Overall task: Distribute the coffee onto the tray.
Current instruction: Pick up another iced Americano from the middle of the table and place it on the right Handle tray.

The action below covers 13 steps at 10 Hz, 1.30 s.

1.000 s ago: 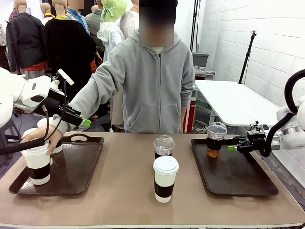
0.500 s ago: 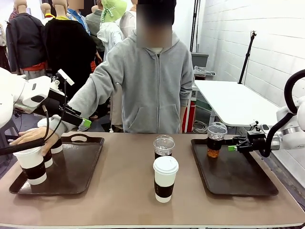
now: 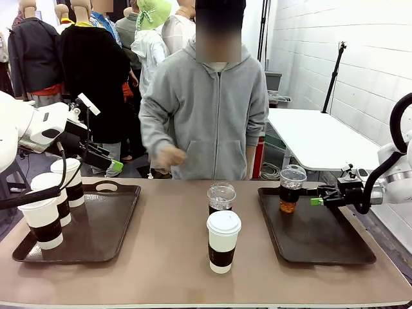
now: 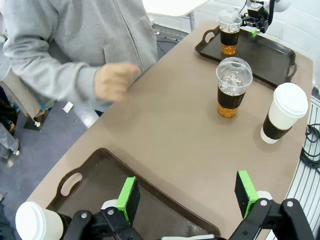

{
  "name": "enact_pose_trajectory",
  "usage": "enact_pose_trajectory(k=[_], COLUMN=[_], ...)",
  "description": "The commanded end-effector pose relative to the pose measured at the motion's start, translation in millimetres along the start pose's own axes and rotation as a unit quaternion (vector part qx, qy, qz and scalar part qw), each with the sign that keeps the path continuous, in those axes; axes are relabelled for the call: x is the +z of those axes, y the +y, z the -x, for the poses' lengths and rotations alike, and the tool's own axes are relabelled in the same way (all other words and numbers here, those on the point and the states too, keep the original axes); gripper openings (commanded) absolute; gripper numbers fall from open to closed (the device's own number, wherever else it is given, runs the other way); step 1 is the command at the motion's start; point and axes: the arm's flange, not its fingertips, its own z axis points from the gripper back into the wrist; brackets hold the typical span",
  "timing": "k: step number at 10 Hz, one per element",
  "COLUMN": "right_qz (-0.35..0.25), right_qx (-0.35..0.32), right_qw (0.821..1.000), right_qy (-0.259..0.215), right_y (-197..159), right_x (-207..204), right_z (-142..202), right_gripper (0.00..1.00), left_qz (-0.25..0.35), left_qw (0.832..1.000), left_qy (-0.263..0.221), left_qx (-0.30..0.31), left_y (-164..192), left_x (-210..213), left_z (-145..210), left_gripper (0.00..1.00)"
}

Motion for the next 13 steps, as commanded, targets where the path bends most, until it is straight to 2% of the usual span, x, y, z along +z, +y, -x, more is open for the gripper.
enact_pose_trajectory(k=[1,7,13], right_qz=[0.001,-0.042,-0.061], right_qx=[0.006,0.054,0.09], right_qw=[1.0,0.998,0.994], right_qy=[0.012,0.018,0.008], right_y=[32,87,101], right_x=[0,-23,-56], right_z=[-1,-2,4], right_gripper=[1.0,1.0,1.0], left_qz=[0.003,0.003,0.003], left_qw=[1.0,1.0,1.0], left_qy=[-0.002,-0.002,-0.002], left_qx=[0.002,0.002,0.002], left_y=[1,1,1], left_x=[-1,-1,-1], left_z=[2,2,2], left_gripper=[1.0,1.0,1.0])
